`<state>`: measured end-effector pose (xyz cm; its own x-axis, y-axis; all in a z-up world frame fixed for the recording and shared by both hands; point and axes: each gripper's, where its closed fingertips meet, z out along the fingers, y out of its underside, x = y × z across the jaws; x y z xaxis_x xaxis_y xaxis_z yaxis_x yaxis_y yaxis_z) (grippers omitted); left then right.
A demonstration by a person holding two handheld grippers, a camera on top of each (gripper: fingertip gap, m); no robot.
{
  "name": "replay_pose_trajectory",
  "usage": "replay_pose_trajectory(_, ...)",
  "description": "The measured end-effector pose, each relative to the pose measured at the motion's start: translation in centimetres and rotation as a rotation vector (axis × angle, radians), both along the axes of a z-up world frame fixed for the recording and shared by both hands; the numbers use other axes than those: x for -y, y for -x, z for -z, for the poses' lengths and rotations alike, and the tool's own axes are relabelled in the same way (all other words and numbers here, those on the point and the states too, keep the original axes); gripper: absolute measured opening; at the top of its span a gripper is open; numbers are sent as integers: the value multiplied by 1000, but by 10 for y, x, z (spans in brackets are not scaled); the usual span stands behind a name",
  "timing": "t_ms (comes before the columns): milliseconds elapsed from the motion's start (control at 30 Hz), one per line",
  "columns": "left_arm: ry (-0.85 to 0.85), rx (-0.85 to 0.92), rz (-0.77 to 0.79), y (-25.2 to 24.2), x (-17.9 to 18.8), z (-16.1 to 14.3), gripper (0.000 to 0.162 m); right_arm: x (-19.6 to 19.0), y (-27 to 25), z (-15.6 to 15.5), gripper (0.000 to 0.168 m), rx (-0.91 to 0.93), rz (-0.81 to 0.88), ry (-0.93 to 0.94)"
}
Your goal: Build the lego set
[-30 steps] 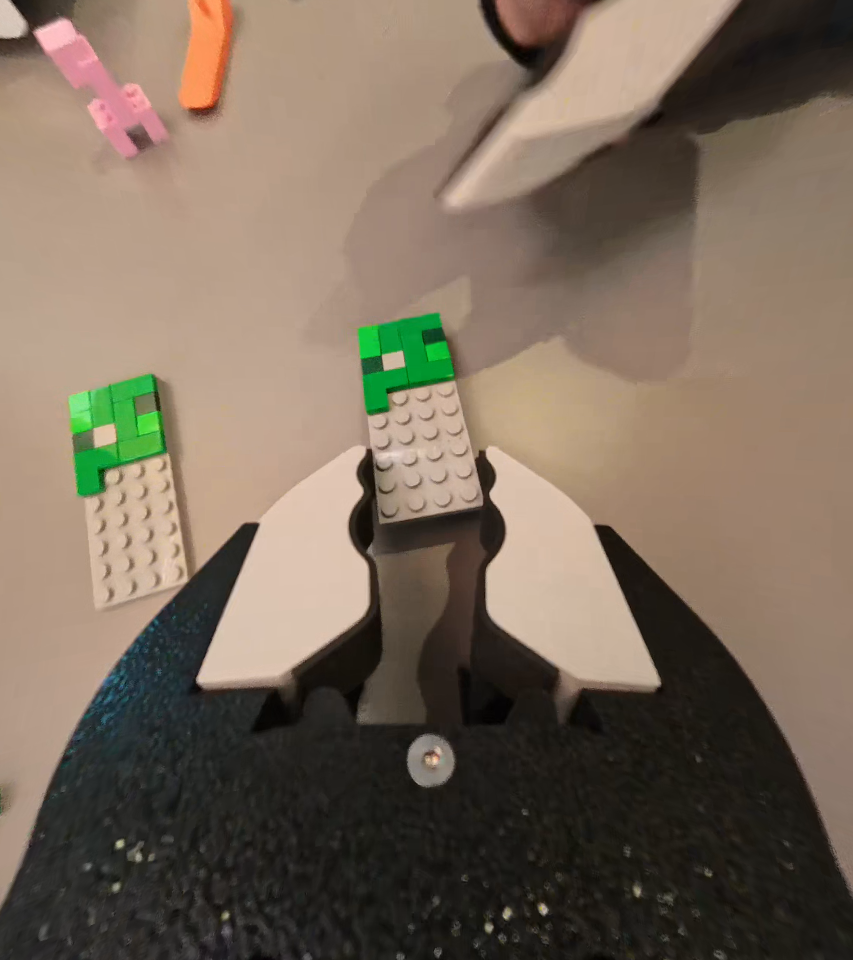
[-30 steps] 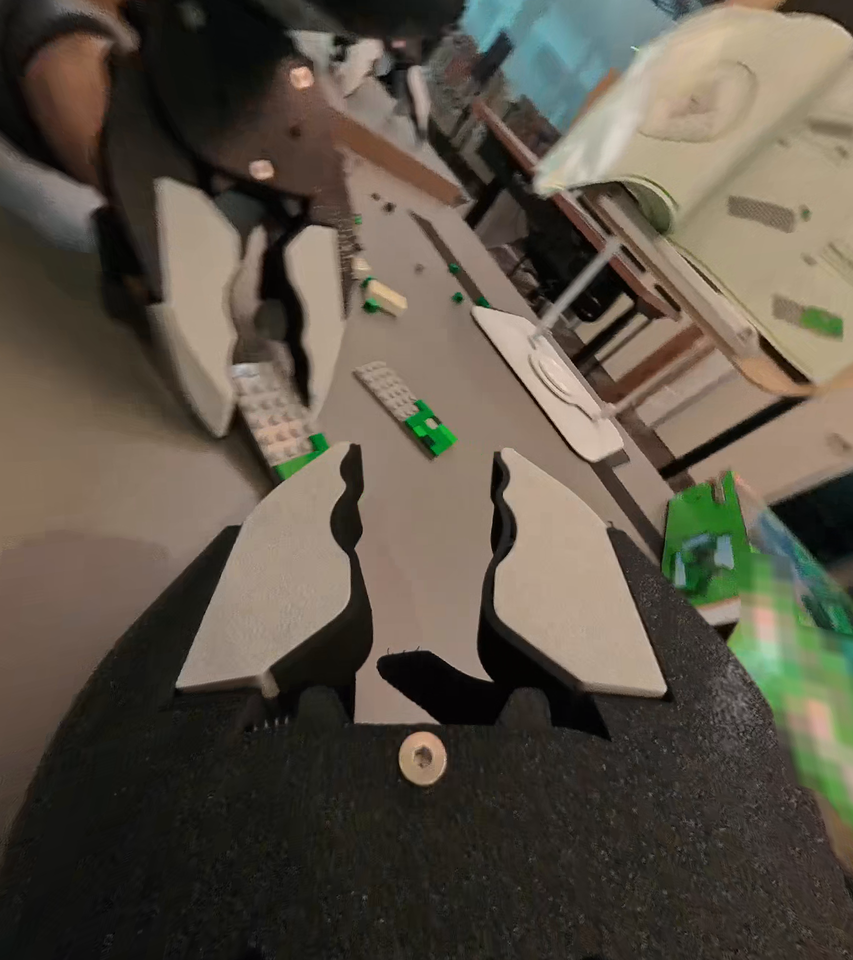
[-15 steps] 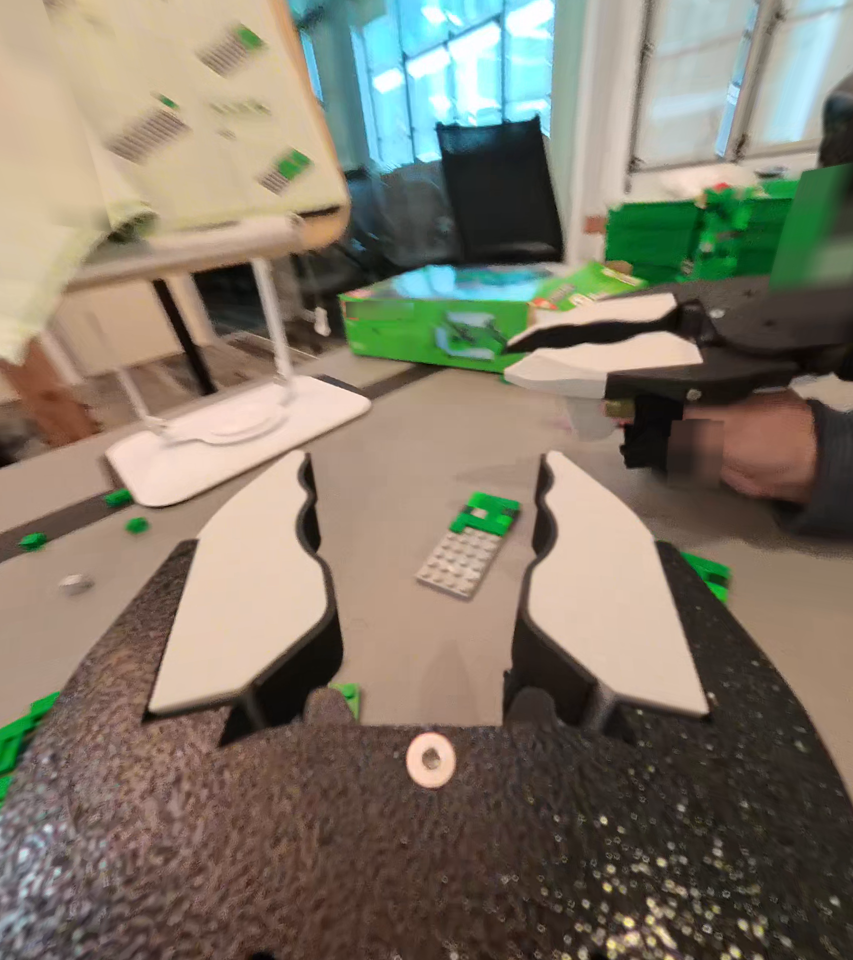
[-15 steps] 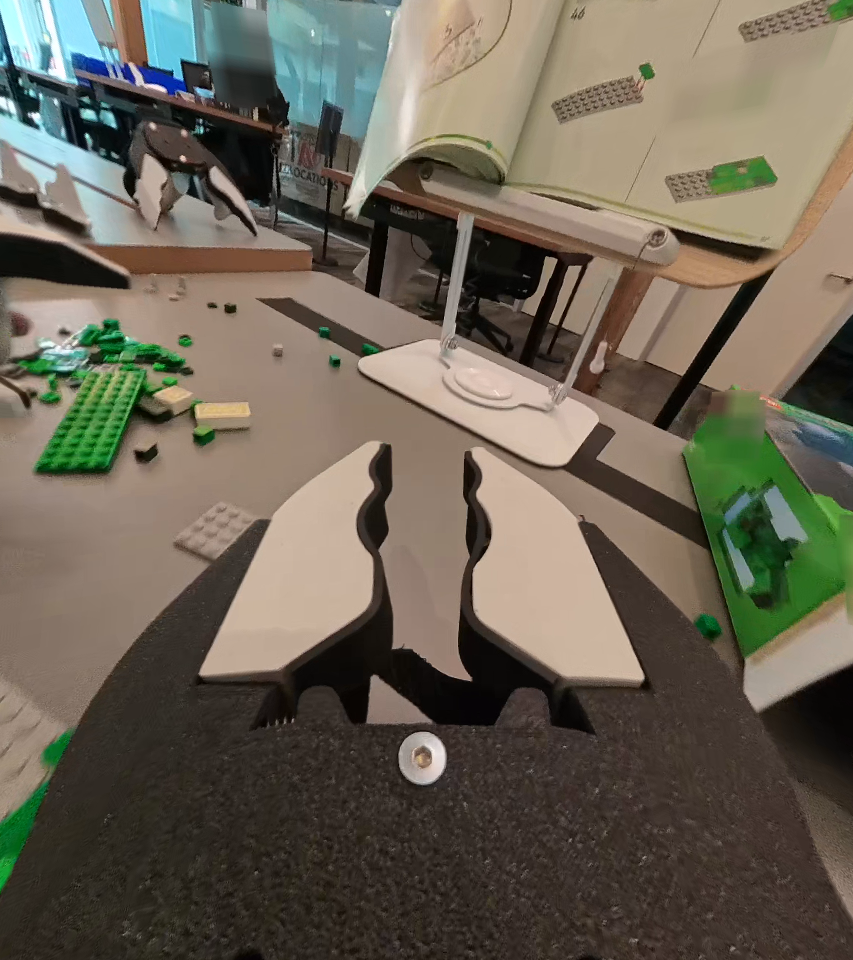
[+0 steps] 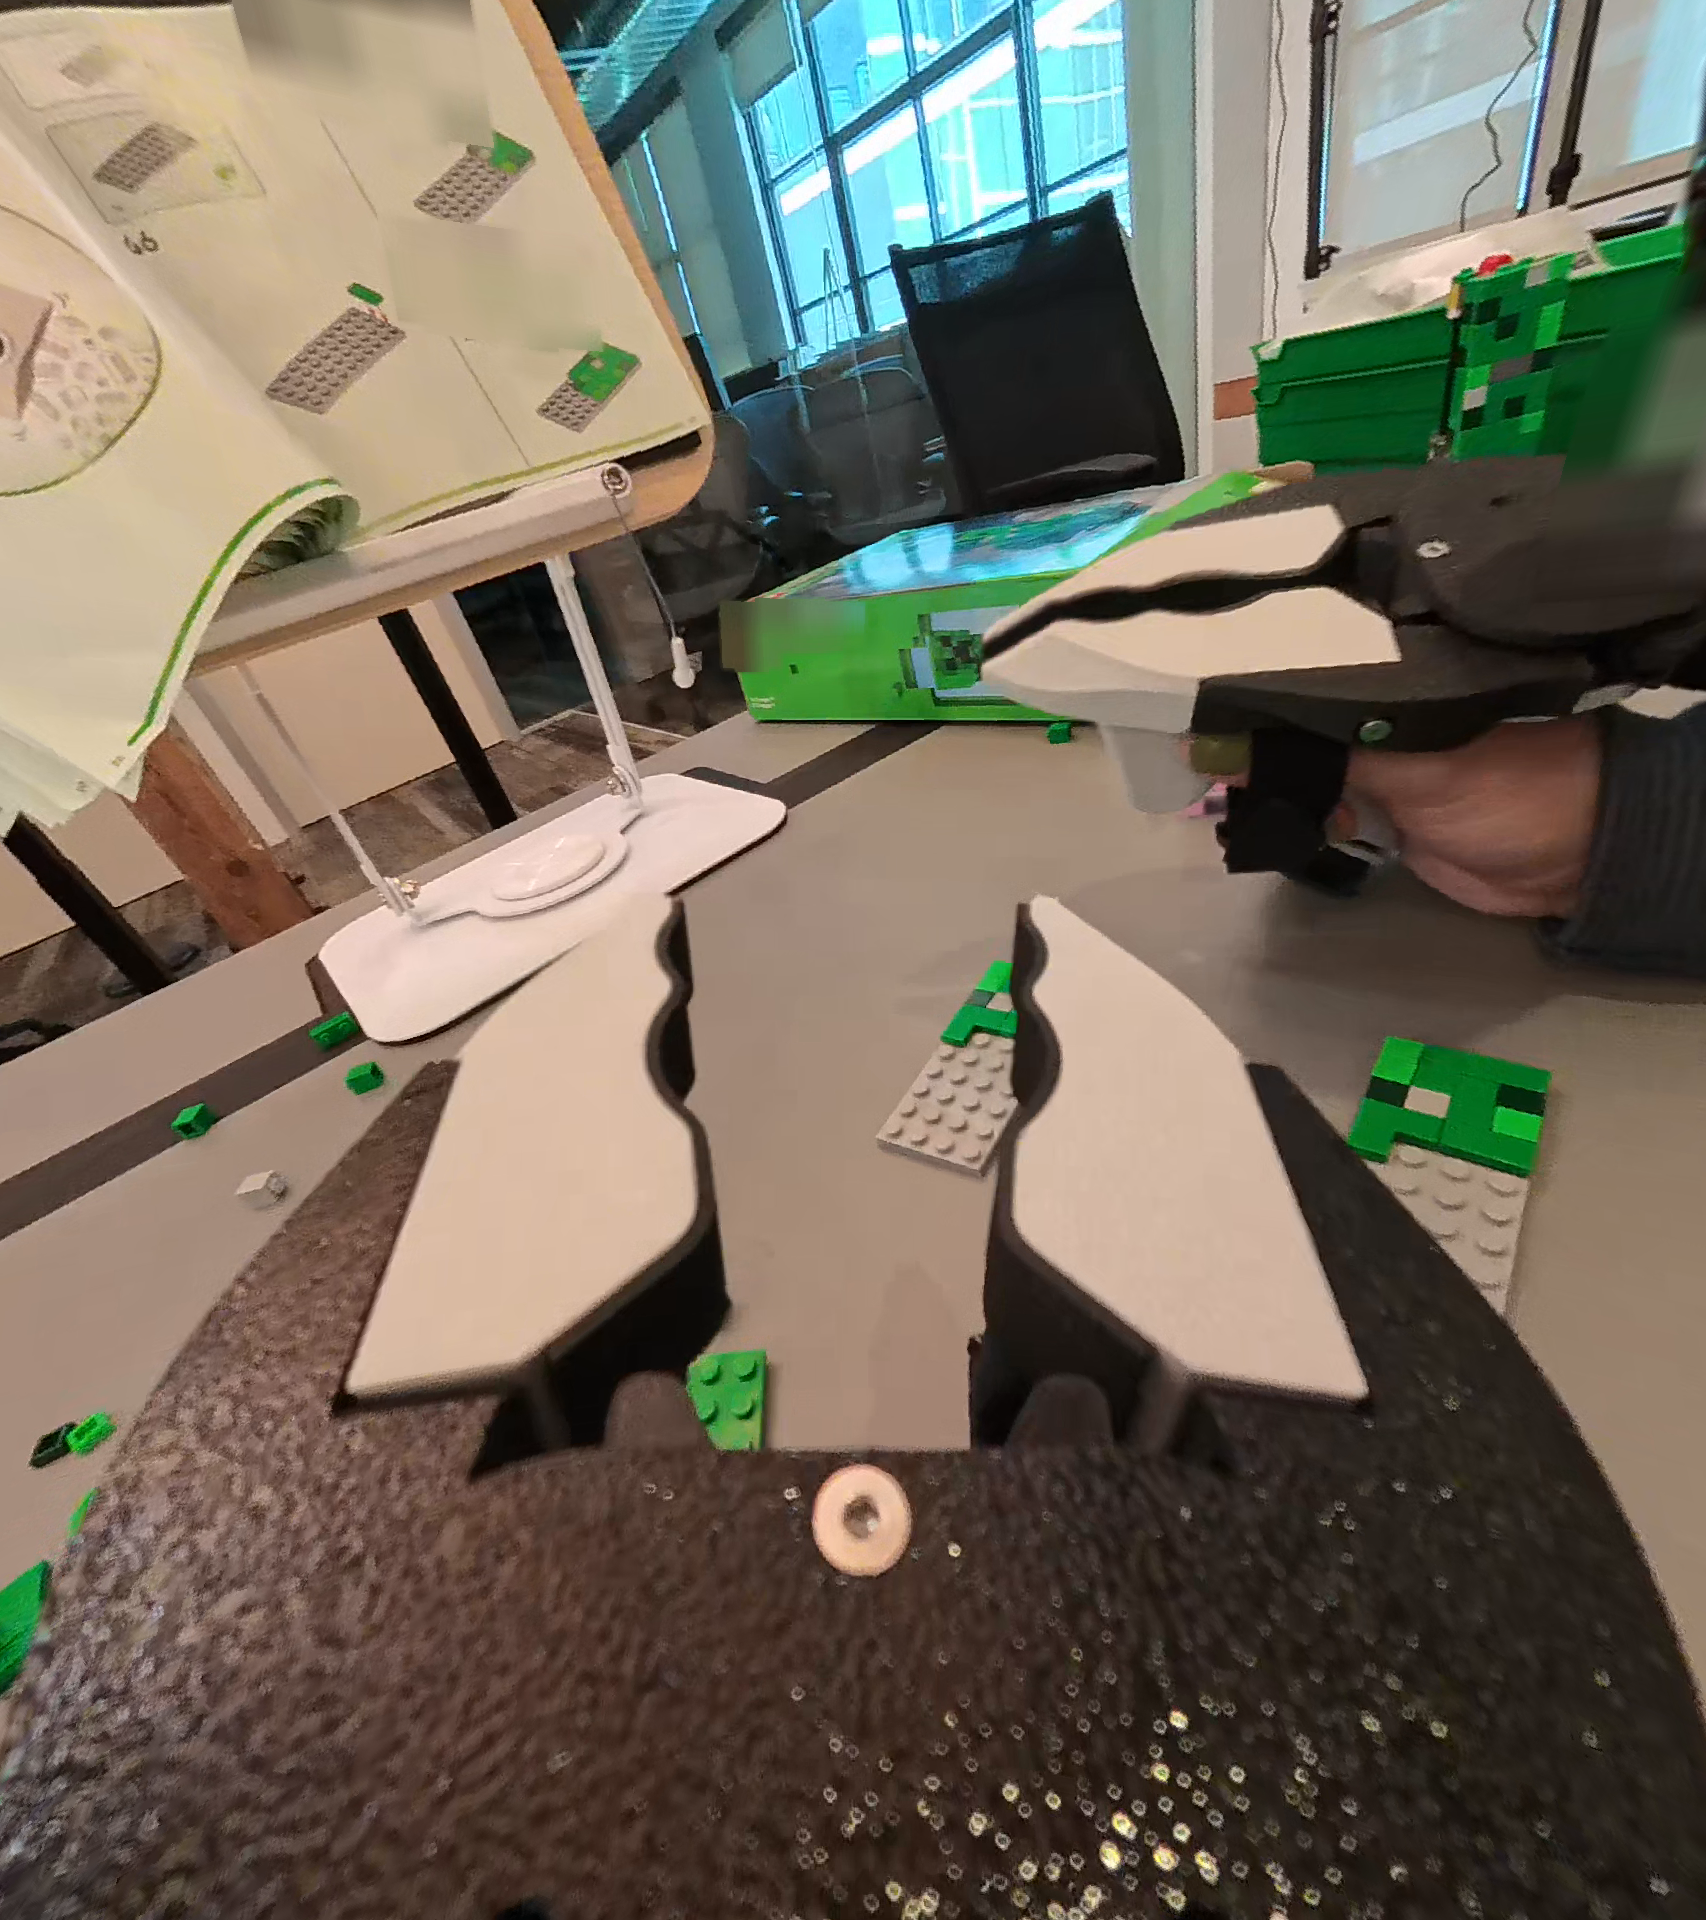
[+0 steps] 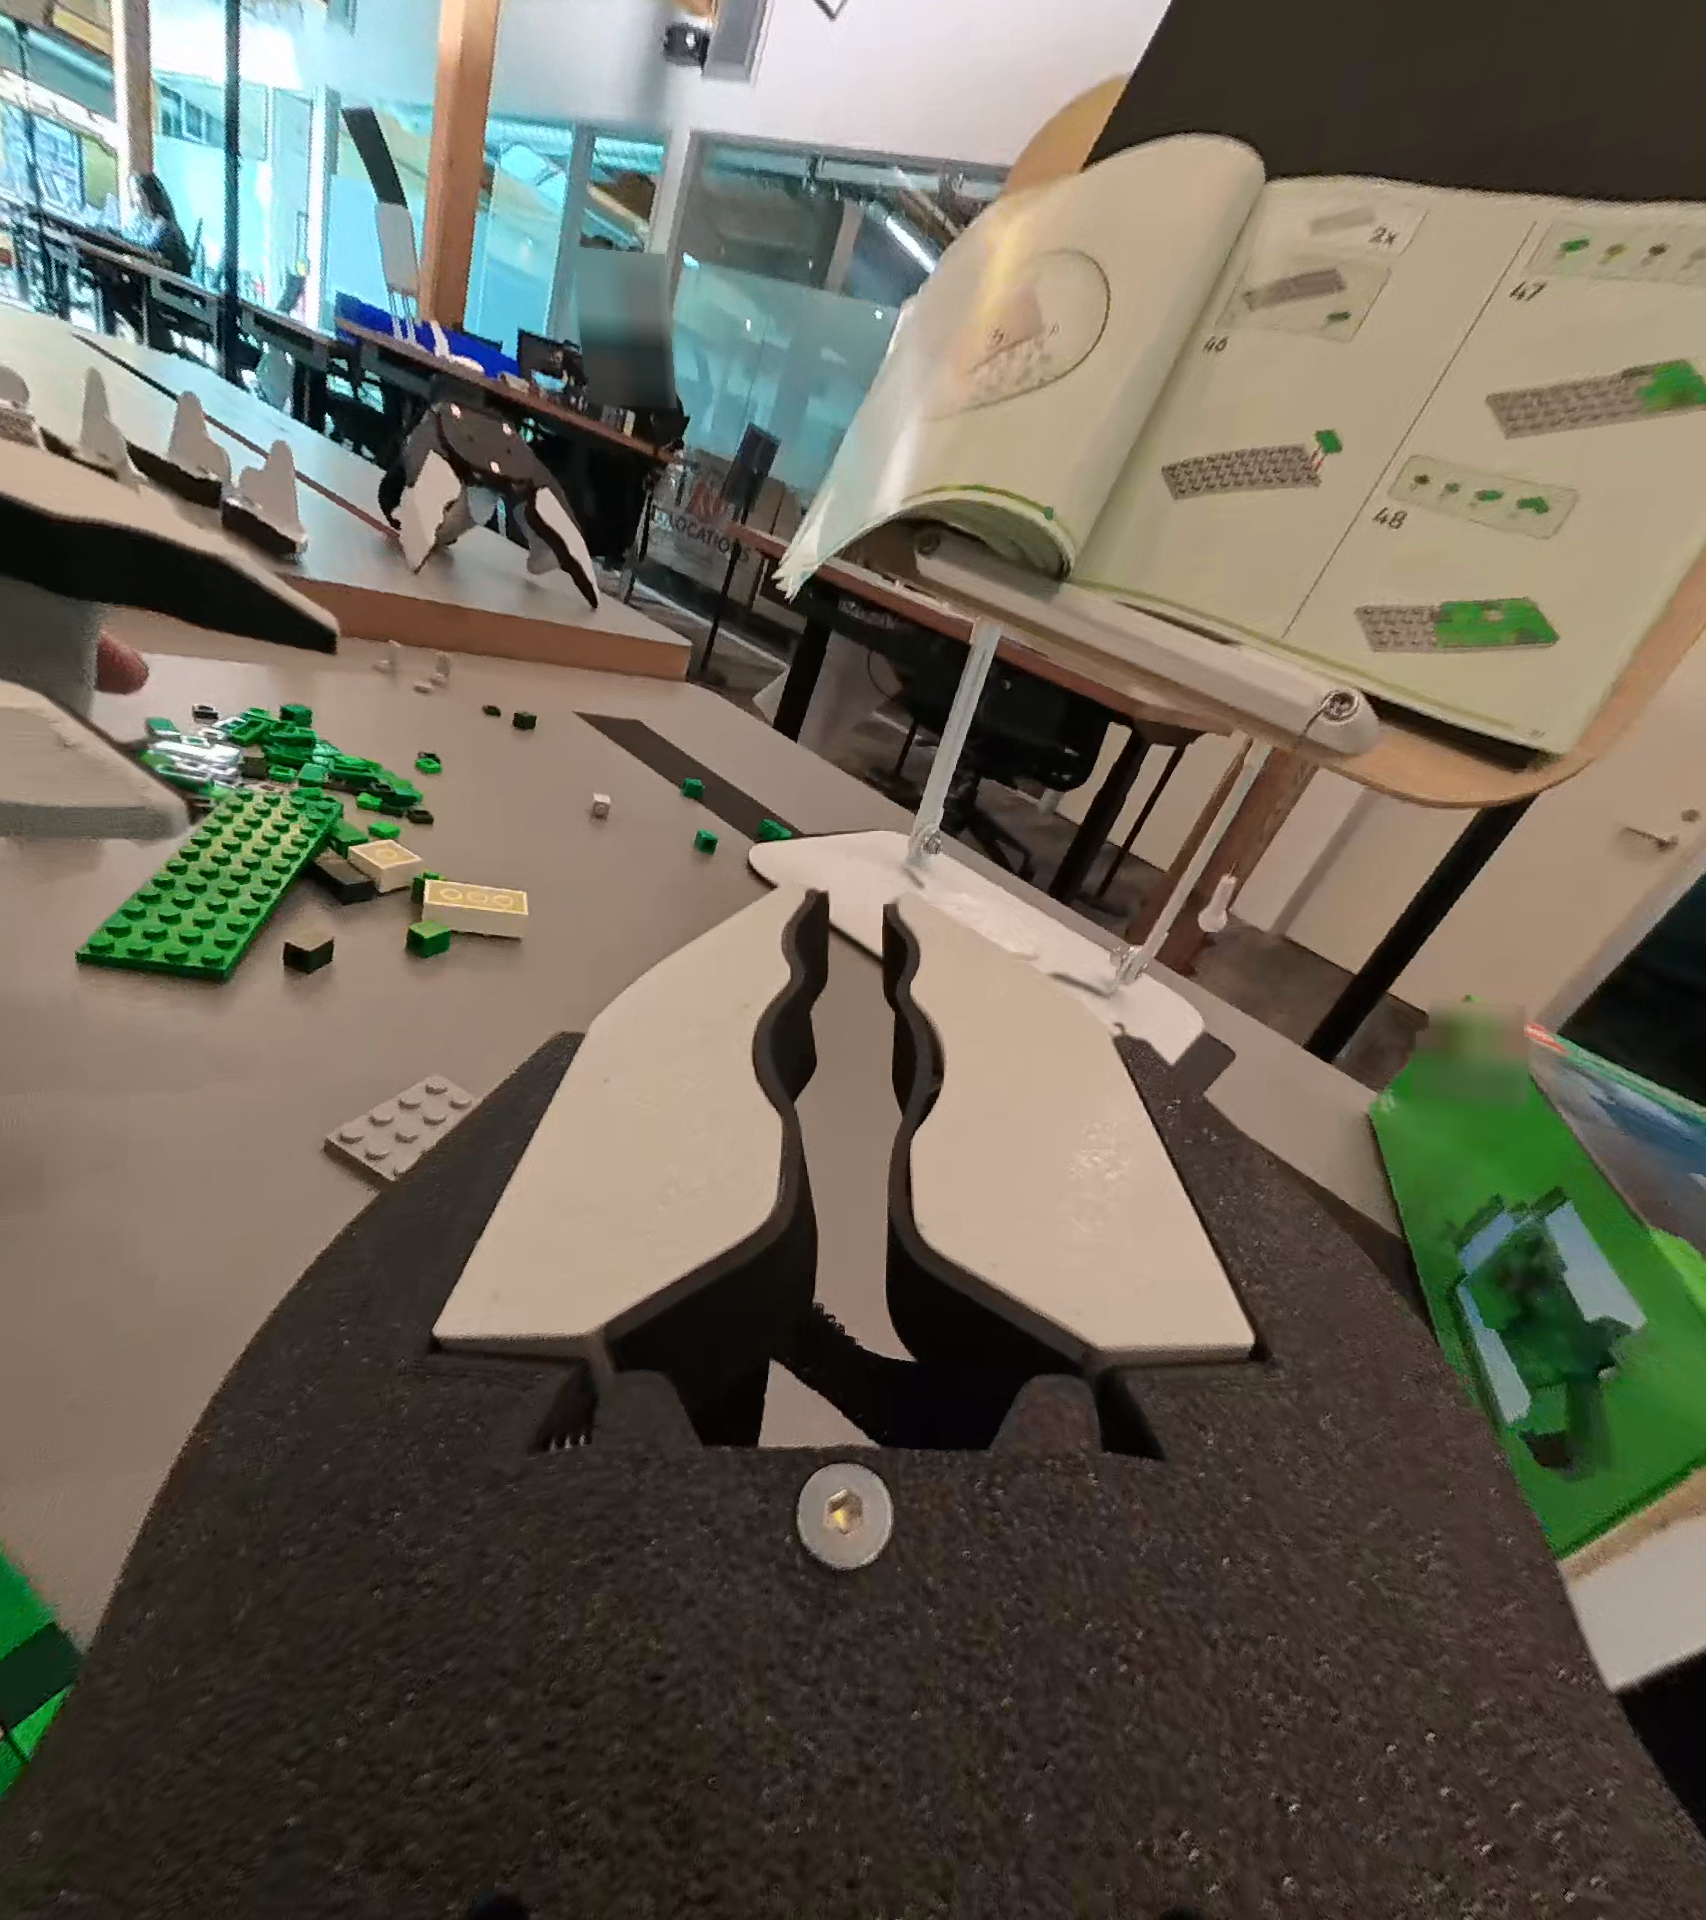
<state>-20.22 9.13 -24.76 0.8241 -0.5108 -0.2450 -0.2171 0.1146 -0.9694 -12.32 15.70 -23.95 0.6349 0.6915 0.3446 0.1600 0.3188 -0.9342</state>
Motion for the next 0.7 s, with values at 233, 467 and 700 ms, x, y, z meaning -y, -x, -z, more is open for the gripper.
replay_pose_trajectory(233,-15,51,55,1,4,-5,43,-5,0,2,0,-3,19,16)
replay_pose_trajectory(467,3,62,53,5,3,-3,20,1,4,5,0,-2,-46,58)
replay_pose_trajectory(700,42,50,37,8,1,2,0,4,6,8,0,2,-97,101)
